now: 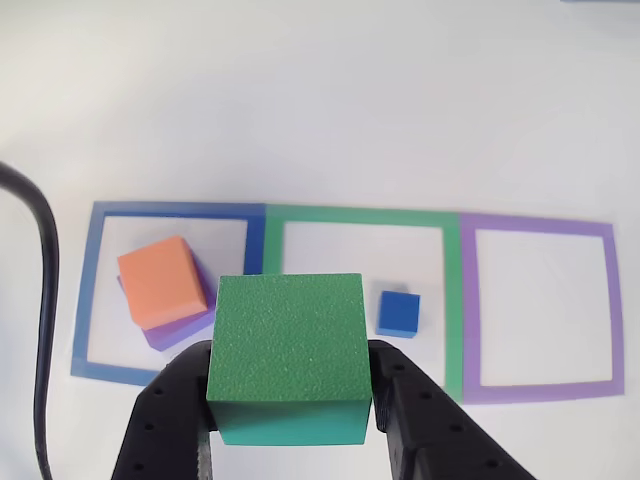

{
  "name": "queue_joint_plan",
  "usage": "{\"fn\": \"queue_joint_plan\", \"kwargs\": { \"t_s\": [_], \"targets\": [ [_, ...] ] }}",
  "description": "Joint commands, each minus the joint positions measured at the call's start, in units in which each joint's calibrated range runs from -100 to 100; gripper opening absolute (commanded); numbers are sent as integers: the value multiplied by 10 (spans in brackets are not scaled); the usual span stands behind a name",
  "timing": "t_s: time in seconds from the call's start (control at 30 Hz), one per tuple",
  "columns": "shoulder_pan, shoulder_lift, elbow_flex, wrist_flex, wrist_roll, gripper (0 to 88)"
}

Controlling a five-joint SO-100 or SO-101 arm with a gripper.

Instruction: Tower of hanoi

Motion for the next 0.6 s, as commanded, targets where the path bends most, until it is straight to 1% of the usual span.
{"fn": "queue_joint_plan", "kwargs": {
  "t_s": [0.0, 0.13, 0.37, 0.47, 0.57],
  "targets": [
    [-34, -4, -22, -11, 14, 52],
    [-59, 2, 19, -52, 14, 51],
    [-84, 10, 162, -214, 14, 50],
    [-93, 22, 242, -322, 14, 51],
    [-103, 42, 337, -473, 14, 51]
  ]
}}
